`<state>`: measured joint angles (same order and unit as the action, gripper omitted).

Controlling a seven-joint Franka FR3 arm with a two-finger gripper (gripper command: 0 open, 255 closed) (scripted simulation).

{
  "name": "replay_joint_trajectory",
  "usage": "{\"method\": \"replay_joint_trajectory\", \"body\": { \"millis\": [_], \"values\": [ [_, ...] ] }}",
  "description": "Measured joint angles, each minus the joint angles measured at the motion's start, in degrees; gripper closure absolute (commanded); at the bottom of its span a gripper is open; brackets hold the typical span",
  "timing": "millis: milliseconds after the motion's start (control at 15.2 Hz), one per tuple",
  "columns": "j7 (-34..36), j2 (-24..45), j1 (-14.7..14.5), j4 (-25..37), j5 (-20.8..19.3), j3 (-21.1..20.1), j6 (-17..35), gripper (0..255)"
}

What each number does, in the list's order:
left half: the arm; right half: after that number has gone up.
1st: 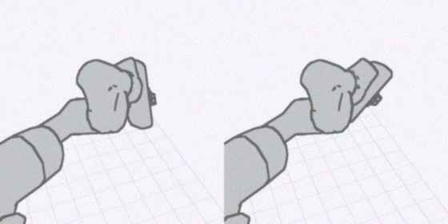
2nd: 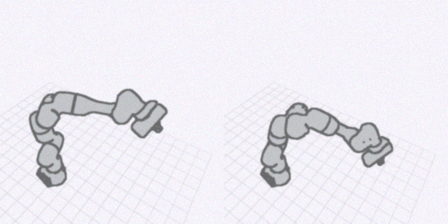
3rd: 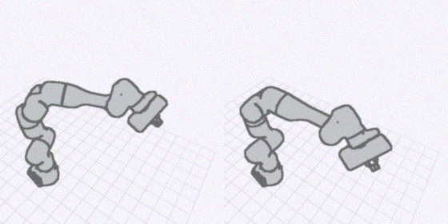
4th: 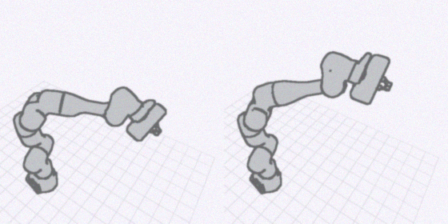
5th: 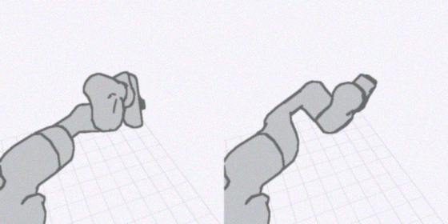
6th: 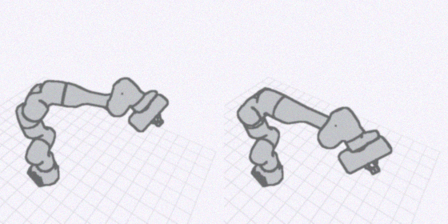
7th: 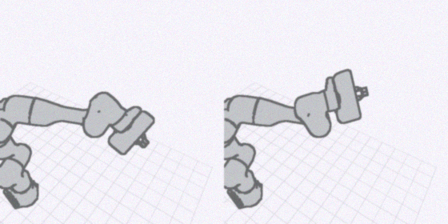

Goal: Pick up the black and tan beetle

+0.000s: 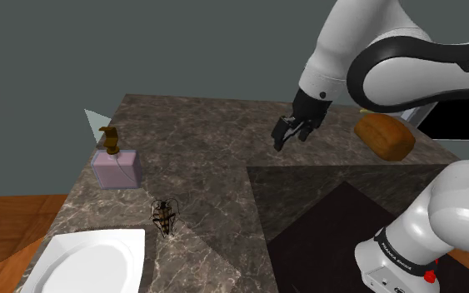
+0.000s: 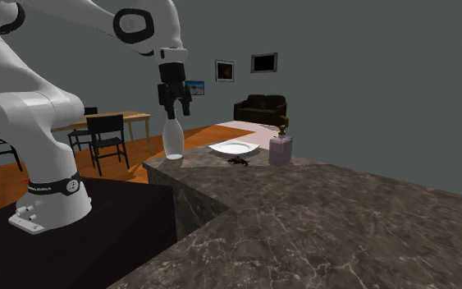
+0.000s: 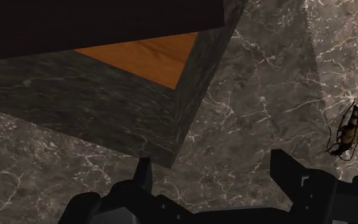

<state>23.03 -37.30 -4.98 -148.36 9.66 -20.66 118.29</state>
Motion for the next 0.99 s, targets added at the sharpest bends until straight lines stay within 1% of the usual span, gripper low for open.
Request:
{"method": "replay_joint_trajectory", "body": {
  "millis": [66, 330, 594, 726, 792, 924, 990],
  "values": [
    [2.15, 1.24, -0.25, -0.49, 0.49, -1.94, 2.00, 0],
    [10.52, 8.20, 0.77, 1.49, 0.08, -8.91, 8.14, 0],
    [19.79, 15.92, 3.35, 4.04, -3.20, -16.04, 13.94, 0],
    [25.42, 20.47, 5.33, 6.34, -6.54, -19.97, 16.05, 0],
    [28.83, 23.24, 6.57, 7.62, -8.91, -22.17, 17.21, 0],
    [35.67, 28.35, 8.72, 10.11, -14.47, -25.76, 18.53, 0],
    [39.50, 31.25, 9.60, 11.41, -17.88, -27.40, 19.03, 0]
  ]
}}
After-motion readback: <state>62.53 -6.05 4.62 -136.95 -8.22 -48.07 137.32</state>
